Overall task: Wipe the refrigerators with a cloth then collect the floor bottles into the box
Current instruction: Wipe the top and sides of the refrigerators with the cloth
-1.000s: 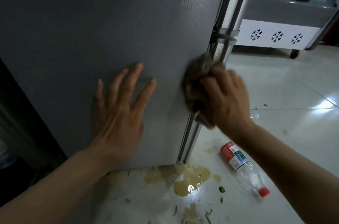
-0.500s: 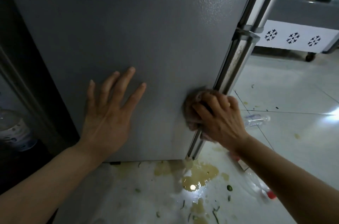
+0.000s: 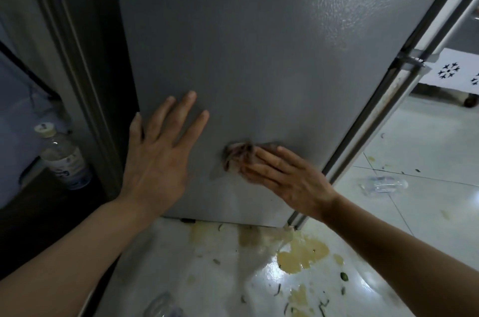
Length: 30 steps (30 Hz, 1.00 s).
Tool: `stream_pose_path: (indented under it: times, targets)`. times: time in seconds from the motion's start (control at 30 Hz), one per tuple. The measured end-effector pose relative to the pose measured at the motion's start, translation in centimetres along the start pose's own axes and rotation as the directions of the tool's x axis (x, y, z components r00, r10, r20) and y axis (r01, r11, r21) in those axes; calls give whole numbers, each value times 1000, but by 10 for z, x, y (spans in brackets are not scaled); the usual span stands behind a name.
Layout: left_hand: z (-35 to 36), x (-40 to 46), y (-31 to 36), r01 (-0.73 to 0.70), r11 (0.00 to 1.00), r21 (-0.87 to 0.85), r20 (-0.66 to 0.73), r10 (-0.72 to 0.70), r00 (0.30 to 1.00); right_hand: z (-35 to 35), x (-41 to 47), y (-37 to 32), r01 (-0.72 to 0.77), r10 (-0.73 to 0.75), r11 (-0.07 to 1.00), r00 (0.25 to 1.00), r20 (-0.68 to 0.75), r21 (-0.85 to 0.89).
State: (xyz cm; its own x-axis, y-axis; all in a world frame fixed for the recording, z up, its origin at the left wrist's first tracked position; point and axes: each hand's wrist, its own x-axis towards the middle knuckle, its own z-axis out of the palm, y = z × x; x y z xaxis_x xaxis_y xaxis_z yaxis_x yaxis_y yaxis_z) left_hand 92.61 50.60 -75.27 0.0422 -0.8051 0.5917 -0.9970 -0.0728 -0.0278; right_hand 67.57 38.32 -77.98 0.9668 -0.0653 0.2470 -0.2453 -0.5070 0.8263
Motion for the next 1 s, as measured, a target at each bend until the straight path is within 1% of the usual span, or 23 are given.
stream_pose_path:
  times: [0.07,0.13,0.2,0.23,0.27,0.3,0.37,0.4,0.43,0.5,0.53,0.57,0.6,0.67,0.7,0.73,0.77,0.8,0.83,0.87,0.9,0.93,1.0]
  targets:
    - [-1,-7,-11,75,997,-25,29,-74,997,-8,12,22,-172,172,985,977,-128,11]
    - [0,-11,-20,89,995,-46,40,-88,995,-15,33,45,-387,402,916,876,-267,110]
    - [1,-13,-23,79,995,-67,47,-76,996,-19,52,51,-487,532,846,798,-284,217]
    - [1,-13,-23,81,993,-81,49,-77,996,-18,58,44,-504,558,827,786,-265,248]
    - [1,-12,-23,86,992,-97,53,-81,995,-17,62,33,-492,551,829,800,-238,265]
    - [0,-12,-23,89,990,-110,61,-83,995,-13,62,19,-443,497,859,842,-208,258]
    - [0,-12,-25,87,989,-120,77,-78,994,-7,58,-6,-256,286,947,947,-145,193]
    - [0,-14,-26,97,987,-128,81,-87,993,-6,56,-13,-169,187,973,976,-112,154]
    - [-1,-16,-29,125,981,-151,82,-113,990,-7,55,-16,-114,126,985,988,-87,127]
    - [-2,-21,-34,224,943,-245,93,-207,974,-13,57,-12,-84,91,991,994,-67,101]
    - [-3,-22,-38,272,911,-311,111,-250,962,-18,61,-5,-107,116,989,990,-81,103]
    - [-3,-23,-41,302,872,-385,134,-271,953,-23,67,4,-169,181,978,978,-102,122]
    - [-2,-24,-44,307,833,-460,158,-263,952,-27,77,14,-261,280,954,952,-125,148]
    - [0,-25,-47,284,755,-591,179,-221,959,-32,98,27,-442,476,875,861,-179,200]
    - [1,-25,-47,290,711,-641,184,-224,957,-33,106,26,-490,533,841,823,-196,228]
    - [1,-26,-47,307,665,-681,191,-242,951,-33,113,20,-493,542,833,817,-196,251]
    - [1,-26,-46,324,617,-717,201,-262,944,-31,114,11,-445,496,857,849,-183,259]
    - [1,-26,-46,338,568,-750,211,-278,937,-27,113,1,-346,391,906,905,-167,244]
    - [0,-26,-47,351,521,-778,225,-290,930,-22,110,-10,-211,243,956,960,-143,204]
    - [0,-26,-48,365,474,-801,246,-296,923,-20,107,-21,-76,92,985,991,-100,153]
    - [0,-26,-50,378,429,-820,266,-299,916,-19,103,-29,21,-16,994,998,-55,105]
    - [0,-26,-52,389,390,-835,283,-302,910,-20,102,-32,64,-63,995,998,-20,73]
    - [-1,-25,-54,404,331,-853,308,-307,900,-23,105,-26,18,-16,998,999,-31,60]
